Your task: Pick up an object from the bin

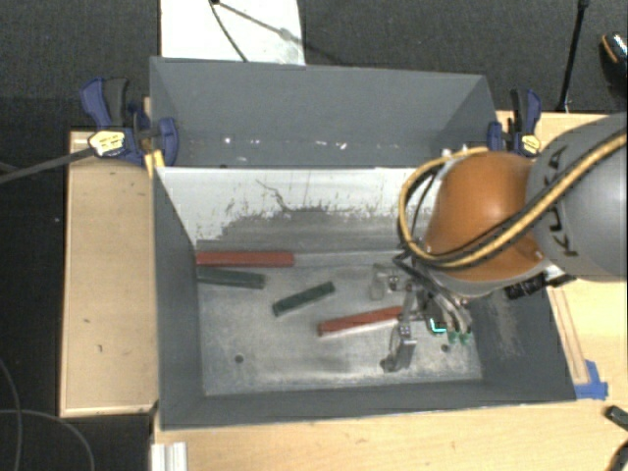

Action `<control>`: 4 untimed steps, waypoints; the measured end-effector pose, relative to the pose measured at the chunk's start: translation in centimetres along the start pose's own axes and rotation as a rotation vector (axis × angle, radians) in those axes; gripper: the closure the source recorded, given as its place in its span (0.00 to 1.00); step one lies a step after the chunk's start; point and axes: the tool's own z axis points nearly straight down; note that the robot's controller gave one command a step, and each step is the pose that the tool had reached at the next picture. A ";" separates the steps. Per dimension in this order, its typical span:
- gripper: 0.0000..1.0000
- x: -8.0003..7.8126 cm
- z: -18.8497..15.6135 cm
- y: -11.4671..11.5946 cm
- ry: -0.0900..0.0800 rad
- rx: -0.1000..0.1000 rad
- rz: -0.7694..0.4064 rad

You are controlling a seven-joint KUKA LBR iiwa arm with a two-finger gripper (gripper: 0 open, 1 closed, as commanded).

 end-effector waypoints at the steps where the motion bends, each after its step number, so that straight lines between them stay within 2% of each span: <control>1: 0.00 -4.2 -0.4 -2.2 -0.012 0.002 -0.090; 2: 1.00 -4.1 -0.4 -2.1 -0.009 0.000 -0.089; 3: 0.00 -4.1 -0.4 -2.1 -0.009 0.000 -0.087; 4: 0.00 -4.5 9.2 -0.3 -0.002 0.000 -0.230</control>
Offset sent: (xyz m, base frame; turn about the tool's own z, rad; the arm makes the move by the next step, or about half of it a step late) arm 0.0403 -0.0203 0.0029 -0.0915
